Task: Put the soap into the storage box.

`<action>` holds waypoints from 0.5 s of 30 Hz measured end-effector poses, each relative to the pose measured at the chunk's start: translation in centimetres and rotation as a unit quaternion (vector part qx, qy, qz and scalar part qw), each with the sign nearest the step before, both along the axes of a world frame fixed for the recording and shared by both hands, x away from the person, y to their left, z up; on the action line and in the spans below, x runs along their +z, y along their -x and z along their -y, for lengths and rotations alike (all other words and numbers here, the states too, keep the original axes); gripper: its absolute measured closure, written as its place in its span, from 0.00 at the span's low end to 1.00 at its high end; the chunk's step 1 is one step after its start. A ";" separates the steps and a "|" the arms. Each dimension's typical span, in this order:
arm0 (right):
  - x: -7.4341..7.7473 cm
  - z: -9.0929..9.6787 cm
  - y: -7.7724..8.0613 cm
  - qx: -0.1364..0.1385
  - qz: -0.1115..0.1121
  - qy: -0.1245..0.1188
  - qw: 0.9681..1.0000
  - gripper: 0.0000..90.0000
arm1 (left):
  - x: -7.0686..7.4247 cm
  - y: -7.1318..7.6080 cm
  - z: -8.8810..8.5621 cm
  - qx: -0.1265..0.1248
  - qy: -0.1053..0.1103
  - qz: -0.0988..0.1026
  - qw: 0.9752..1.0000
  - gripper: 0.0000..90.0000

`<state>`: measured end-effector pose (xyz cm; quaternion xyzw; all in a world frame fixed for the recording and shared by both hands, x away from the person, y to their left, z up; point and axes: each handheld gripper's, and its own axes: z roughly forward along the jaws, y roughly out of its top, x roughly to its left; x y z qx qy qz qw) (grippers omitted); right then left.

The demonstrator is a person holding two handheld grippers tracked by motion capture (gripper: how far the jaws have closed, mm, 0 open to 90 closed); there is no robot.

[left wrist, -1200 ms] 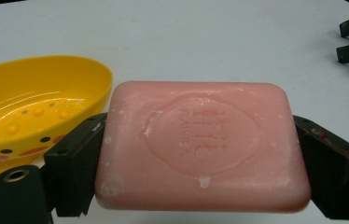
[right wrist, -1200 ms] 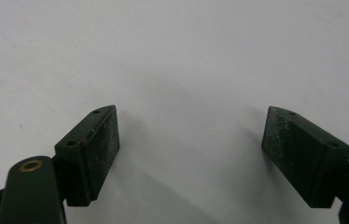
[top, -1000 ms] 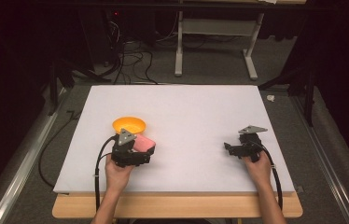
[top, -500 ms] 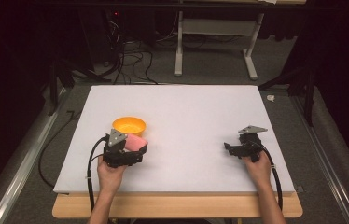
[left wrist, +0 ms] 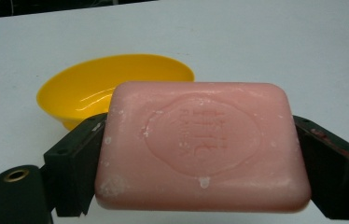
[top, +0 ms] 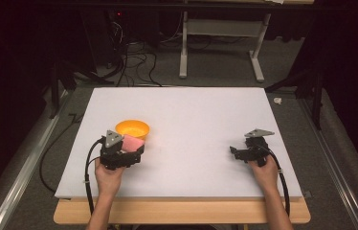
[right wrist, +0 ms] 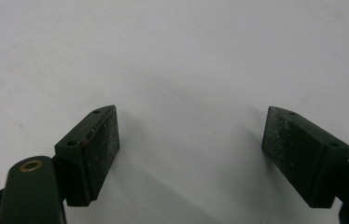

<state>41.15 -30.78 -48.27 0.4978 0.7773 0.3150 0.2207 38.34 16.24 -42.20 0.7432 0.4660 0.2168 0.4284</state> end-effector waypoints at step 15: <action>0.0 0.0 0.0 0.000 -0.001 0.000 1.000 0.22 | 1.0 -1.4 -0.6 0.020 -0.006 0.003 1.000 0.15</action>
